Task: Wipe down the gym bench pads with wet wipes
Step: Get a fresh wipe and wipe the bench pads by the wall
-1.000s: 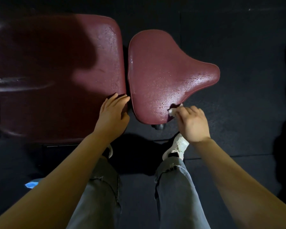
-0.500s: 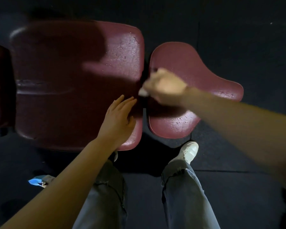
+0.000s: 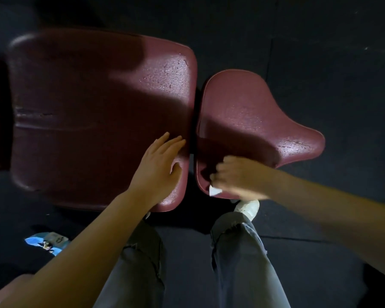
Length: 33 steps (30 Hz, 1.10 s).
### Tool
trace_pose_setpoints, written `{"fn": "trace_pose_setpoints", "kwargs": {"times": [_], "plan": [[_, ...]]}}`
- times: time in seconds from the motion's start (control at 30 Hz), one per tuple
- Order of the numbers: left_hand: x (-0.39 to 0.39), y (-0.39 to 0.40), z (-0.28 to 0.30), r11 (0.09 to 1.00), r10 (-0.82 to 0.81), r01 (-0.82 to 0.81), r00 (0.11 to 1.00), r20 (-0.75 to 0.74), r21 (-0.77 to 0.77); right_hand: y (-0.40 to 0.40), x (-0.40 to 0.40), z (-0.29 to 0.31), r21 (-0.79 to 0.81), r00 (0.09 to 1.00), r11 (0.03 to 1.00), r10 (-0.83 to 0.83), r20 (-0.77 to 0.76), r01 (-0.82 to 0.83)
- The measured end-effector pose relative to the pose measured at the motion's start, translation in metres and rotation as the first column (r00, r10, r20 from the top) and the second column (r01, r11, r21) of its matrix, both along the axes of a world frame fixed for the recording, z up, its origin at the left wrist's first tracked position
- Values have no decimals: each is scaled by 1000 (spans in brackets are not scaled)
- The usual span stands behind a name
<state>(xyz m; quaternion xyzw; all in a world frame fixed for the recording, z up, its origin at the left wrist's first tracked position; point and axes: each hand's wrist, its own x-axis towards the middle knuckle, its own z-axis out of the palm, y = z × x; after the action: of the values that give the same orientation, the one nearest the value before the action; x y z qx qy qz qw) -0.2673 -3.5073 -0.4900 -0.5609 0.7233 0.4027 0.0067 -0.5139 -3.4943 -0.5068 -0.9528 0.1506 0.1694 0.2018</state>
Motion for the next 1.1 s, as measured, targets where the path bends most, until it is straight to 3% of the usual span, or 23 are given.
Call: {"fn": "trace_pose_setpoints", "kwargs": {"times": [0.07, 0.13, 0.2, 0.27, 0.33, 0.4, 0.47, 0.53, 0.6, 0.63, 0.7, 0.8, 0.87, 0.9, 0.93, 1.0, 1.07, 1.1], "plan": [[-3, 1, 0, 1000, -14, 14, 1000, 8, 3, -47, -3, -8, -149, 979, 977, -128, 158, 152], [-6, 1, -1, 999, -37, 37, 999, 21, 3, -103, -8, -14, -238, 894, 874, -360, 265, 423], [-8, 2, 0, 999, -35, 35, 999, 28, 7, -142, -18, -18, -266, 706, 655, -640, 304, 708], [-10, 1, 1, 1000, -13, 12, 999, 35, 14, -149, -24, -21, -218, 537, 491, -789, 299, 843], [-12, 0, 1, 1000, 0, 0, 999, 37, 19, -130, -21, -18, -166, 580, 558, -749, 321, 813], [-14, -3, 0, 1000, 10, -10, 999, 38, 16, -88, -18, -11, -143, 755, 753, -593, 280, 643], [-16, -5, 0, 1000, 5, -5, 999, 41, 7, -34, -25, 1, -68, 925, 933, -337, 174, 353], [-19, -5, -2, 1000, 1, -1, 999, 46, 1, 6, -39, 6, 8, 991, 998, -58, 120, 57], [-22, -5, -4, 1000, 2, -1, 999, 42, -4, 3, -48, 1, 0, 993, 999, 48, 110, -49], [-24, -4, -5, 1000, 1, -1, 999, 40, -4, -13, -50, -3, -52, 992, 998, 25, 127, -18], [-28, -3, -6, 1000, -4, 4, 999, 42, -8, -59, -50, -13, -188, 955, 953, -195, 221, 238], [-30, -1, -7, 1000, -20, 21, 998, 68, -17, -123, -60, -15, -270, 745, 698, -582, 326, 663], [-30, -1, -7, 999, -24, 25, 996, 81, -20, -124, -60, -15, -247, 591, 537, -743, 314, 806], [-31, -1, -6, 999, -24, 25, 996, 82, -21, -111, -55, -15, -248, 585, 530, -754, 300, 811], [-32, -2, -6, 999, -26, 27, 997, 79, -22, -91, -50, -15, -229, 628, 585, -727, 276, 778], [-36, -2, -5, 999, -34, 35, 997, 71, -19, -36, -42, -6, -125, 790, 783, -586, 182, 609], [-41, -3, -5, 999, -44, 45, 997, 63, -16, 15, -49, 2, -60, 948, 952, -291, 128, 300], [-44, -3, -5, 999, -46, 47, 997, 63, -12, 27, -56, 4, -49, 978, 984, -165, 131, 172]]}}
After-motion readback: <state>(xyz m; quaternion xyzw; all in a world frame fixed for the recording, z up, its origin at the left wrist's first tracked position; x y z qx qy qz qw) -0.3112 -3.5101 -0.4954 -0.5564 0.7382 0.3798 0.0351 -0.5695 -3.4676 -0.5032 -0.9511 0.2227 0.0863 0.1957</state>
